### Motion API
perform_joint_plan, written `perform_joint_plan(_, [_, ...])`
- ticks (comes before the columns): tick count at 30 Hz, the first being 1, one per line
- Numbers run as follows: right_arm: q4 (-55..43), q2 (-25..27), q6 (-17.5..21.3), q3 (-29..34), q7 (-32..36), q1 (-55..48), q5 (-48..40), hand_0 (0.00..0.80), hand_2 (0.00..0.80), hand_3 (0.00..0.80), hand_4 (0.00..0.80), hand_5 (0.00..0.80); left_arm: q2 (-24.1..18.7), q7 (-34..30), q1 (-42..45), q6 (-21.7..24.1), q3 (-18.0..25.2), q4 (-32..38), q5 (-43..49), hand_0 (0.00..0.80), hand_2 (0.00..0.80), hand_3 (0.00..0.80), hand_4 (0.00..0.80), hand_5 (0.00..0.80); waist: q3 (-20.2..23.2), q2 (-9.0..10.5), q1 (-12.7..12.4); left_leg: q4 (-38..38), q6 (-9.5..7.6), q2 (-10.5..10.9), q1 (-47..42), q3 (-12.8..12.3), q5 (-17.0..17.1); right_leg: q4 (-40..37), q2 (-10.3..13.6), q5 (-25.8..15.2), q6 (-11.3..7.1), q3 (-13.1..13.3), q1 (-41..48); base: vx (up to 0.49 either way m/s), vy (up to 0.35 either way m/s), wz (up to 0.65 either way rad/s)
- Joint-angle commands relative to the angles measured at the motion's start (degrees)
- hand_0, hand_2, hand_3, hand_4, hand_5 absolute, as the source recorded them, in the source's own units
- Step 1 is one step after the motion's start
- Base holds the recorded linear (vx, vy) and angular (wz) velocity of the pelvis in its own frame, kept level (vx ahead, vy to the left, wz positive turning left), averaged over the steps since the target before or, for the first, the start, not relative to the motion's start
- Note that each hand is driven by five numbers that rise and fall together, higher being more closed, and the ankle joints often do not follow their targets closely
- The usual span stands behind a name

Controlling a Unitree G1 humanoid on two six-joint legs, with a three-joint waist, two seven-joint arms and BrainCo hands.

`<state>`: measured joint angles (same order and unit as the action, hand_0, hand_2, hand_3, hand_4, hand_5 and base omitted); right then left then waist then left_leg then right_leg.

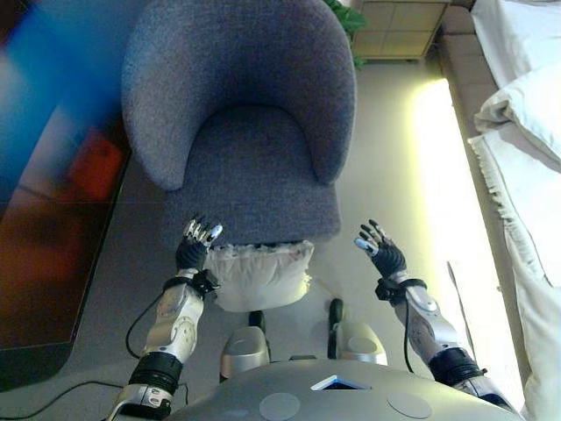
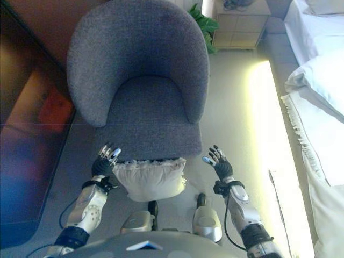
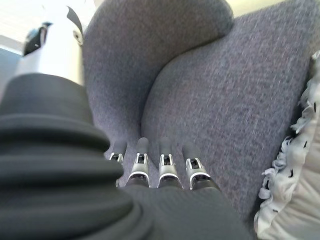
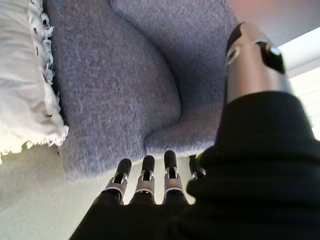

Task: Pick up the cushion and take it to the sofa

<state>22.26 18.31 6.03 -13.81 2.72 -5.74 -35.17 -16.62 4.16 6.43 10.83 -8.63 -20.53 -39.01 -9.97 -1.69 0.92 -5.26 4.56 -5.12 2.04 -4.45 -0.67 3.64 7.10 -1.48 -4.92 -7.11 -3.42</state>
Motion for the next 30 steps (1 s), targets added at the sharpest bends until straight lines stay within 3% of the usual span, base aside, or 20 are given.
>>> perform_joint_plan(1, [-2.5, 0.1, 2.7, 0.4, -0.2, 2.8, -0.4, 0.000, 0.000, 0.000, 0.000, 0.000, -2.4, 0.0, -0.4, 4.1, 1.0, 2.1, -0.6, 0.000, 0.000, 0.000, 0.000, 0.000, -2.3, 2.64, 0.1, -15.3, 1.72, -4.0, 7.3, 2.6, 3.1, 6.4, 0.5, 4.1, 1.90, 1.7, 1.7, 0.015, 0.104, 0.28])
perform_joint_plan(7, [-0.2, 0.6, 1.4, 2.0, 0.5, 2.2, -0.1, 0.000, 0.000, 0.000, 0.000, 0.000, -0.7, -0.5, 0.3, 2.2, 1.8, 1.7, -1.8, 0.000, 0.000, 0.000, 0.000, 0.000, -0.3, 0.59, -0.2, 1.3, 4.32, -11.2, 2.5, 4.8, 10.6, 7.6, 1.4, 6.4, 0.44, 2.0, 3.2, 0.110, 0.300, 0.02])
perform_joint_plan(10, [1.8, 0.3, 1.9, 3.2, -0.3, 2.9, 0.6, 0.000, 0.000, 0.000, 0.000, 0.000, -0.3, 0.0, -2.0, 1.2, 1.4, 0.4, -1.8, 0.000, 0.000, 0.000, 0.000, 0.000, -0.1, -0.12, 0.1, 2.0, 4.93, -10.1, 3.2, 3.2, 8.1, 9.0, 5.1, 6.9, -1.99, 1.2, 3.4, 0.053, 0.408, -0.10])
perform_joint_plan(11, [2.4, -0.2, 2.4, 3.6, -1.2, 2.7, 0.9, 0.000, 0.000, 0.000, 0.000, 0.000, -0.6, -0.3, -2.6, 0.7, 1.0, 0.0, -1.8, 0.000, 0.000, 0.000, 0.000, 0.000, -0.2, -0.11, 0.3, 0.2, 4.65, -8.8, 3.8, 2.6, 6.7, 9.8, 7.7, 6.4, -3.63, 1.3, 2.9, 0.058, 0.418, 0.24])
perform_joint_plan(13, [1.9, -0.3, 1.7, 4.0, -1.1, 2.4, 0.9, 0.000, 0.000, 0.000, 0.000, 0.000, -1.4, -0.4, -2.7, 0.7, 0.6, 0.7, 0.1, 0.000, 0.000, 0.000, 0.000, 0.000, -0.6, 0.39, 0.2, -3.5, 4.05, -6.6, 5.6, 3.3, 4.5, 10.7, 10.8, 4.9, -5.04, 2.3, 2.0, 0.042, 0.364, 0.21])
perform_joint_plan(17, [6.3, -0.3, 3.5, 4.0, 0.2, 3.9, 0.2, 0.000, 0.000, 0.000, 0.000, 0.000, -3.8, -2.1, -3.8, 0.1, 0.1, -0.1, 0.2, 0.000, 0.000, 0.000, 0.000, 0.000, -1.9, 1.59, -1.5, -9.5, 2.42, -4.5, 7.8, 2.1, 0.0, 10.1, 15.9, 0.6, -6.03, 1.1, 1.6, 0.046, 0.171, 0.00])
perform_joint_plan(21, [8.1, -0.1, 5.2, 2.1, -0.5, 10.3, -3.2, 0.000, 0.000, 0.000, 0.000, 0.000, -6.5, -1.0, -8.3, 2.3, -1.7, -1.2, 0.5, 0.000, 0.000, 0.000, 0.000, 0.000, -5.7, 2.63, -2.7, -14.8, 2.91, -6.0, 14.2, 0.9, -2.0, 9.8, 16.5, -3.0, -7.17, 1.1, -6.0, -0.225, -0.040, -0.24])
perform_joint_plan(23, [9.1, 0.7, 5.8, 0.7, -1.4, 14.6, -4.4, 0.000, 0.000, 0.000, 0.000, 0.000, -7.5, 0.9, -13.1, 3.4, -3.7, -2.4, 0.0, 0.000, 0.000, 0.000, 0.000, 0.000, -8.0, 2.74, -2.5, -18.2, 3.47, -7.0, 20.2, 2.3, -2.3, 8.9, 15.9, -3.5, -7.41, 2.6, -9.0, -0.317, -0.104, -0.23])
perform_joint_plan(30, [11.9, 1.8, 4.1, -1.8, -5.6, 23.9, -3.3, 0.000, 0.000, 0.000, 0.000, 0.000, -5.5, 4.0, -21.2, 5.0, -6.4, -8.4, -0.5, 0.000, 0.000, 0.000, 0.000, 0.000, -12.2, 2.60, -1.9, -24.5, 5.31, -8.3, 31.5, 5.6, -1.6, 16.8, 13.5, -0.1, -6.82, 4.5, -19.4, -0.166, -0.038, -0.13])
